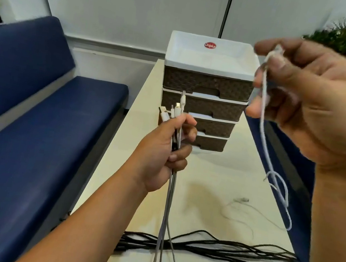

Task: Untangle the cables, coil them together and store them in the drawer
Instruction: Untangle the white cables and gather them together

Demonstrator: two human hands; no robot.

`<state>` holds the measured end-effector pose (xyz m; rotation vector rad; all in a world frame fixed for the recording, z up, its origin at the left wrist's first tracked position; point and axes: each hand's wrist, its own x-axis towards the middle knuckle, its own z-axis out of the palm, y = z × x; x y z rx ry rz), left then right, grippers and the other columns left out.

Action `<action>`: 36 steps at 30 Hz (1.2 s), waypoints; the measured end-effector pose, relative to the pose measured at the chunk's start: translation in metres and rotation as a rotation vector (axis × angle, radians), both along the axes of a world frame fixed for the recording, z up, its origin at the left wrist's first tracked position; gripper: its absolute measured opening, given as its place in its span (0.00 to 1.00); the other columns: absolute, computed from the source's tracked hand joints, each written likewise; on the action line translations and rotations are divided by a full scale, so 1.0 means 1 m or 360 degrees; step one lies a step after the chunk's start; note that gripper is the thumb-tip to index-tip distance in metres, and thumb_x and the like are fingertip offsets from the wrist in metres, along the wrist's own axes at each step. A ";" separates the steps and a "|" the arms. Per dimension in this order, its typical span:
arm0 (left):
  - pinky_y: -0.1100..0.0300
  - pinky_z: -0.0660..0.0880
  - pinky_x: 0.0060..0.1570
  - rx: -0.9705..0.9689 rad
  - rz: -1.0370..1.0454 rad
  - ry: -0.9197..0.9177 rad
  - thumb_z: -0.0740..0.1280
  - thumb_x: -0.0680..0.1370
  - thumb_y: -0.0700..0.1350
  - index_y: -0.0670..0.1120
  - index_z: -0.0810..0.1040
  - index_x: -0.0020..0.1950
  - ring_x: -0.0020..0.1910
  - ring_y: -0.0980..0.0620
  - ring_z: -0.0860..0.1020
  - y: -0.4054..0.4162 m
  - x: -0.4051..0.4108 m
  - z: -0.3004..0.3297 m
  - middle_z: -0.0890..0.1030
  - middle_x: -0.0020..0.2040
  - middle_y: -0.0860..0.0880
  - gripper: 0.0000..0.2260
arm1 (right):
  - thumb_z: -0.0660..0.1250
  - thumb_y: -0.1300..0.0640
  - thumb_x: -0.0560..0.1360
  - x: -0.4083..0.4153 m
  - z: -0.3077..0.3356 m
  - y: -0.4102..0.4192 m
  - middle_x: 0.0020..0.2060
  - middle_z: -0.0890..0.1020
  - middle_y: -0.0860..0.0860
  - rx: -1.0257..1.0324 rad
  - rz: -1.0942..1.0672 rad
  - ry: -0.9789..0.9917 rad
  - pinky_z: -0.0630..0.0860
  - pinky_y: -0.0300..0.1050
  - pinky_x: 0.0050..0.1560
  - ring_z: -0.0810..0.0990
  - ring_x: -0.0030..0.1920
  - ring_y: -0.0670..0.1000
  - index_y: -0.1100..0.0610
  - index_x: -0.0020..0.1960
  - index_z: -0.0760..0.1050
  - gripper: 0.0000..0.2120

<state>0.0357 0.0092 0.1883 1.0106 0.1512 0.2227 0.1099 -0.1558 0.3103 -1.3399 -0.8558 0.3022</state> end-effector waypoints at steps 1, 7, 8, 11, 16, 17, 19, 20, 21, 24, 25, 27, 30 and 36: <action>0.67 0.55 0.22 0.0028 -0.0008 -0.0017 0.57 0.83 0.50 0.49 0.75 0.45 0.25 0.58 0.58 -0.003 0.001 0.003 0.74 0.37 0.52 0.12 | 0.61 0.61 0.80 -0.003 -0.005 0.003 0.36 0.80 0.53 -0.0078 0.0063 0.0082 0.81 0.45 0.36 0.81 0.32 0.52 0.59 0.60 0.74 0.10; 0.57 0.78 0.45 0.0321 -0.0012 0.0008 0.58 0.83 0.54 0.44 0.78 0.62 0.48 0.49 0.82 -0.018 0.004 0.009 0.83 0.49 0.46 0.18 | 0.67 0.59 0.78 -0.010 -0.040 0.026 0.39 0.86 0.53 -0.0559 -0.0203 -0.0069 0.79 0.37 0.34 0.86 0.40 0.51 0.55 0.55 0.75 0.07; 0.54 0.80 0.50 0.0316 -0.0035 -0.0005 0.57 0.83 0.53 0.44 0.77 0.65 0.50 0.47 0.83 -0.021 0.003 0.009 0.83 0.51 0.44 0.18 | 0.68 0.58 0.77 -0.009 -0.044 0.028 0.40 0.85 0.53 -0.0577 -0.0272 -0.0078 0.78 0.34 0.33 0.85 0.39 0.49 0.55 0.54 0.75 0.06; 0.59 0.77 0.36 0.0071 -0.0091 -0.0023 0.56 0.84 0.52 0.40 0.74 0.67 0.31 0.52 0.74 -0.028 0.001 0.013 0.77 0.39 0.44 0.20 | 0.70 0.58 0.76 -0.002 -0.054 0.032 0.42 0.82 0.56 -0.0558 -0.0414 -0.0115 0.76 0.32 0.31 0.82 0.34 0.42 0.55 0.53 0.77 0.06; 0.66 0.51 0.24 0.0070 -0.0163 0.0067 0.54 0.80 0.63 0.46 0.75 0.58 0.25 0.58 0.55 -0.038 0.001 0.012 0.62 0.29 0.52 0.23 | 0.70 0.58 0.76 0.008 -0.069 0.028 0.46 0.81 0.62 -0.0456 -0.0359 -0.0076 0.77 0.32 0.38 0.80 0.35 0.42 0.55 0.53 0.78 0.06; 0.66 0.50 0.24 0.0076 -0.0181 0.0070 0.55 0.78 0.66 0.48 0.75 0.51 0.25 0.58 0.53 -0.039 0.001 0.012 0.60 0.29 0.53 0.22 | 0.70 0.56 0.77 0.009 -0.074 0.025 0.45 0.81 0.60 -0.0458 -0.0353 -0.0067 0.76 0.32 0.38 0.80 0.36 0.43 0.55 0.54 0.77 0.07; 0.66 0.50 0.23 0.0134 -0.0179 0.0051 0.56 0.78 0.65 0.51 0.71 0.41 0.25 0.58 0.53 -0.041 0.000 0.012 0.58 0.29 0.54 0.19 | 0.67 0.51 0.78 0.011 -0.087 0.016 0.44 0.82 0.55 -0.0440 -0.0338 0.0001 0.77 0.35 0.39 0.80 0.40 0.46 0.53 0.56 0.76 0.09; 0.66 0.50 0.23 0.0161 -0.0178 0.0043 0.56 0.79 0.63 0.51 0.69 0.39 0.25 0.58 0.52 -0.043 -0.001 0.012 0.57 0.29 0.54 0.18 | 0.65 0.49 0.79 0.011 -0.096 0.009 0.44 0.82 0.52 -0.0453 -0.0360 0.0059 0.77 0.38 0.40 0.80 0.40 0.48 0.52 0.57 0.75 0.09; 0.66 0.50 0.23 0.0171 -0.0182 0.0042 0.56 0.80 0.61 0.51 0.68 0.38 0.25 0.58 0.52 -0.043 -0.001 0.012 0.57 0.28 0.54 0.17 | 0.63 0.48 0.80 0.013 -0.109 -0.002 0.43 0.81 0.50 -0.0524 -0.0422 0.0083 0.77 0.41 0.40 0.80 0.40 0.48 0.52 0.56 0.75 0.09; 0.66 0.50 0.22 0.0105 -0.0166 0.0044 0.55 0.82 0.59 0.51 0.67 0.37 0.25 0.58 0.52 -0.044 -0.005 0.010 0.57 0.28 0.54 0.18 | 0.62 0.49 0.80 0.021 -0.162 -0.045 0.41 0.82 0.51 -0.1095 -0.0633 -0.0025 0.75 0.42 0.37 0.81 0.38 0.49 0.53 0.48 0.76 0.09; 0.66 0.50 0.21 0.0080 -0.0145 0.0047 0.55 0.82 0.59 0.51 0.66 0.36 0.25 0.58 0.52 -0.045 -0.006 0.009 0.57 0.28 0.54 0.18 | 0.63 0.50 0.80 0.023 -0.183 -0.061 0.40 0.82 0.51 -0.1332 -0.0615 -0.0021 0.74 0.42 0.35 0.80 0.36 0.49 0.54 0.45 0.76 0.09; 0.66 0.49 0.21 0.0031 -0.0107 0.0051 0.55 0.82 0.59 0.51 0.66 0.36 0.24 0.58 0.51 -0.047 -0.008 0.007 0.56 0.28 0.55 0.18 | 0.64 0.50 0.79 0.023 -0.223 -0.087 0.36 0.80 0.50 -0.1789 -0.0504 -0.0079 0.70 0.41 0.33 0.77 0.34 0.49 0.53 0.40 0.73 0.11; 0.66 0.49 0.21 -0.0030 -0.0078 0.0040 0.56 0.82 0.58 0.51 0.66 0.36 0.23 0.59 0.52 -0.053 -0.010 0.004 0.56 0.28 0.55 0.18 | 0.65 0.49 0.78 0.018 -0.270 -0.107 0.38 0.78 0.49 -0.2134 -0.0590 -0.0232 0.69 0.43 0.37 0.76 0.39 0.51 0.51 0.42 0.71 0.09; 0.66 0.49 0.21 -0.0024 -0.0031 0.0043 0.55 0.83 0.57 0.51 0.67 0.36 0.24 0.59 0.52 -0.074 -0.021 0.003 0.56 0.28 0.55 0.18 | 0.67 0.45 0.76 0.019 -0.300 -0.108 0.48 0.77 0.52 -0.2123 -0.0695 -0.0427 0.75 0.45 0.44 0.78 0.45 0.53 0.53 0.49 0.77 0.11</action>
